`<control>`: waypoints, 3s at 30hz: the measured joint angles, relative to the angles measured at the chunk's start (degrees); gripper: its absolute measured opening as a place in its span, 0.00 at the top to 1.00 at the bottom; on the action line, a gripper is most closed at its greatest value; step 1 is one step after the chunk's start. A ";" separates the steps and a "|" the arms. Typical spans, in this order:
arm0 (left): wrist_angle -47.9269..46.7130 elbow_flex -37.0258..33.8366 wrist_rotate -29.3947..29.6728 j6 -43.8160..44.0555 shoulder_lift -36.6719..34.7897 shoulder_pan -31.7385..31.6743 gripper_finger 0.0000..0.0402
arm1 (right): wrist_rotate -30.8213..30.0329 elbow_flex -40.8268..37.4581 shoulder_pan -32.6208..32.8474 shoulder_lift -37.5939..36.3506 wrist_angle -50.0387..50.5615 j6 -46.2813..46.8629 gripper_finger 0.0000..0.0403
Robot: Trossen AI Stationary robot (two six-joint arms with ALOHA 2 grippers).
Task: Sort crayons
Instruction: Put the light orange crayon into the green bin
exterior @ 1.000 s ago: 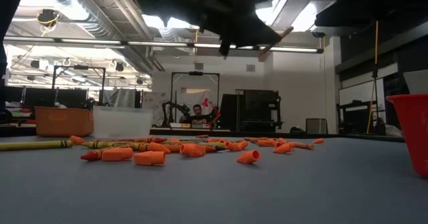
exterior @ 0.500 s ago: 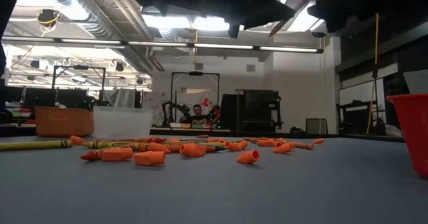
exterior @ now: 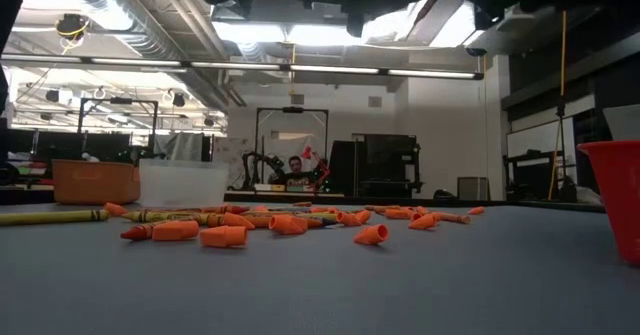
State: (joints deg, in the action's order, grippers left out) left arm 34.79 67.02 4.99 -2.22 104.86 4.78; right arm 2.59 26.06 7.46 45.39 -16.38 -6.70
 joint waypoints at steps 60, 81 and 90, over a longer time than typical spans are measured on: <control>-22.83 0.00 3.17 0.55 -0.02 0.00 0.72 | 24.35 0.00 0.07 -3.97 38.64 51.72 0.95; -22.80 0.00 3.06 0.59 -0.02 0.00 0.74 | 29.90 0.00 0.07 -3.94 55.08 54.45 0.91; -22.79 0.00 3.06 0.63 -0.02 0.00 0.74 | 29.43 0.00 0.07 -3.89 55.56 54.45 0.85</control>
State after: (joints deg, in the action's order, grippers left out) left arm 12.00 67.02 8.05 -1.58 104.84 4.78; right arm 32.02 26.06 7.53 41.50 39.18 47.75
